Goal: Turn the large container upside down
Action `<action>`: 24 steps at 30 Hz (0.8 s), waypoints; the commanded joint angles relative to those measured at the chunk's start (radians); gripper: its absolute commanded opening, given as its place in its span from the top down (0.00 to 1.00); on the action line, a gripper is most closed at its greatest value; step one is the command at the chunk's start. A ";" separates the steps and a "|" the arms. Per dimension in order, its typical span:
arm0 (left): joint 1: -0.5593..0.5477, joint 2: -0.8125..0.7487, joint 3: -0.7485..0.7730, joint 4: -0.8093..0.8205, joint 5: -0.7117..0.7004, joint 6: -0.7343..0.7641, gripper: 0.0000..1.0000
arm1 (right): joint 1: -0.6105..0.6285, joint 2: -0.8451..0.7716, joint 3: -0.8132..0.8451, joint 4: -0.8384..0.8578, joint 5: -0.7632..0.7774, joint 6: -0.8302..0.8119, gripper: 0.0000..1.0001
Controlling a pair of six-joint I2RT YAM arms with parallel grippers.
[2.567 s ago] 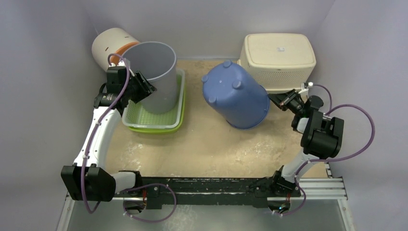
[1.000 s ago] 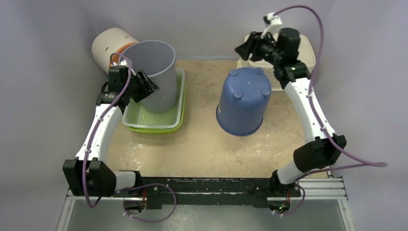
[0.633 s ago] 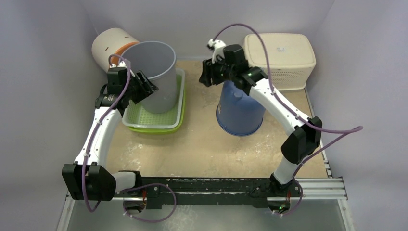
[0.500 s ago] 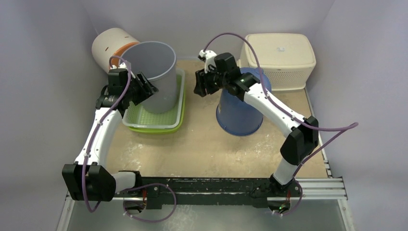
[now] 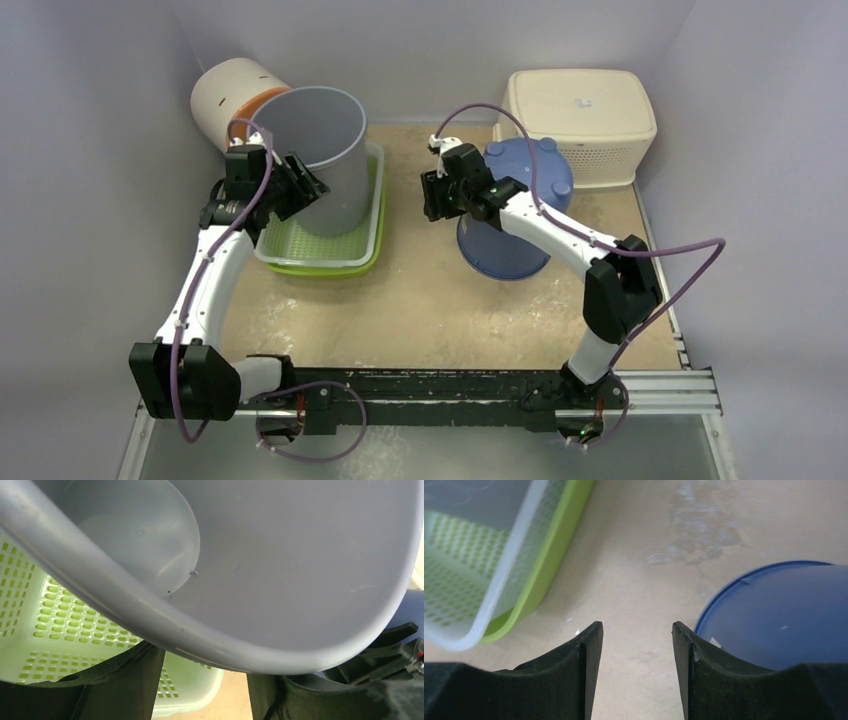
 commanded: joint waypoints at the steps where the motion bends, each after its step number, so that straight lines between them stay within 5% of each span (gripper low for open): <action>1: 0.010 -0.038 -0.001 0.053 0.003 0.005 0.42 | -0.021 -0.059 -0.012 0.037 0.301 0.058 0.44; 10: 0.010 -0.053 -0.026 0.072 0.018 -0.008 0.42 | -0.272 -0.156 -0.186 0.040 0.330 0.159 0.35; 16: 0.010 -0.044 -0.018 0.075 0.022 0.000 0.42 | -0.433 -0.158 -0.205 0.073 0.313 0.066 0.34; 24: 0.010 -0.038 -0.007 0.060 0.015 0.018 0.42 | -0.499 -0.069 -0.109 0.089 0.368 -0.071 0.32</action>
